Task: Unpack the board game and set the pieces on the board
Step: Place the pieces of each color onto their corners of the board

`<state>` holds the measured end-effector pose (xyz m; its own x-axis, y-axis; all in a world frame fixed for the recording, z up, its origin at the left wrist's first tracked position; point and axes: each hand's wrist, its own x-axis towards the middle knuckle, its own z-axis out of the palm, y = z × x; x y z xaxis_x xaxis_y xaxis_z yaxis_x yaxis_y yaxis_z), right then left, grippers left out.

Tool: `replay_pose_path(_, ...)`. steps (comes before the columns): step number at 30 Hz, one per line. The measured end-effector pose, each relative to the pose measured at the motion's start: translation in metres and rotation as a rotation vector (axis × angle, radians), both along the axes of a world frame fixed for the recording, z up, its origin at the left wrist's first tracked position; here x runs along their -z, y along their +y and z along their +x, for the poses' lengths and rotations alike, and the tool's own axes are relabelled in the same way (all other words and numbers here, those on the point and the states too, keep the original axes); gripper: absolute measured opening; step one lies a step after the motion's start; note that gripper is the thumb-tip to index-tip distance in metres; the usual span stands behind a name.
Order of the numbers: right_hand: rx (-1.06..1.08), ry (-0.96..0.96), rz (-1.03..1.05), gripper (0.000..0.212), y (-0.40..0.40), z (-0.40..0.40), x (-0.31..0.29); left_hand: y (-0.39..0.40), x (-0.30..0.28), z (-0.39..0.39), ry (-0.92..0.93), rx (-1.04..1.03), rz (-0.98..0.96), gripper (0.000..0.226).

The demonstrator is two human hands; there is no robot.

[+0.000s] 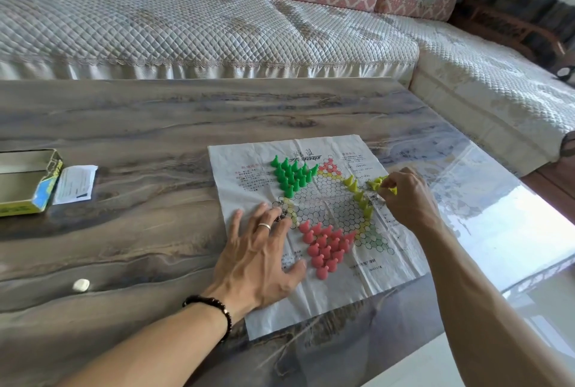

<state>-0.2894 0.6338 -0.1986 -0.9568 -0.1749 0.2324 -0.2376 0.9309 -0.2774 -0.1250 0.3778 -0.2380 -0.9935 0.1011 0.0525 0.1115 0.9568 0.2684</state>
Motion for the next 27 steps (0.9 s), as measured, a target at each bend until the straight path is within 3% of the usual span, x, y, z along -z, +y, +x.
replay_pose_path(3,-0.004,0.018,-0.041,0.005,0.001,-0.002,-0.003,0.000,0.001,0.000,-0.001,0.003,-0.011,0.081)
replay_pose_path(6,0.051,0.038,-0.102,0.018,0.009,-0.004,-0.006,0.000,0.000,0.000,-0.002,0.006,-0.011,0.081)
replay_pose_path(14,-0.002,-0.117,0.051,0.013,0.015,0.008,-0.005,0.000,0.001,0.000,-0.006,0.000,-0.017,0.082)
replay_pose_path(19,-0.028,-0.155,0.121,0.021,0.008,0.007,-0.002,0.000,-0.001,0.000,-0.004,0.002,-0.006,0.083)
replay_pose_path(27,0.000,-0.046,-0.231,0.010,0.000,-0.003,-0.012,0.000,-0.001,-0.001,-0.008,0.002,-0.016,0.083)
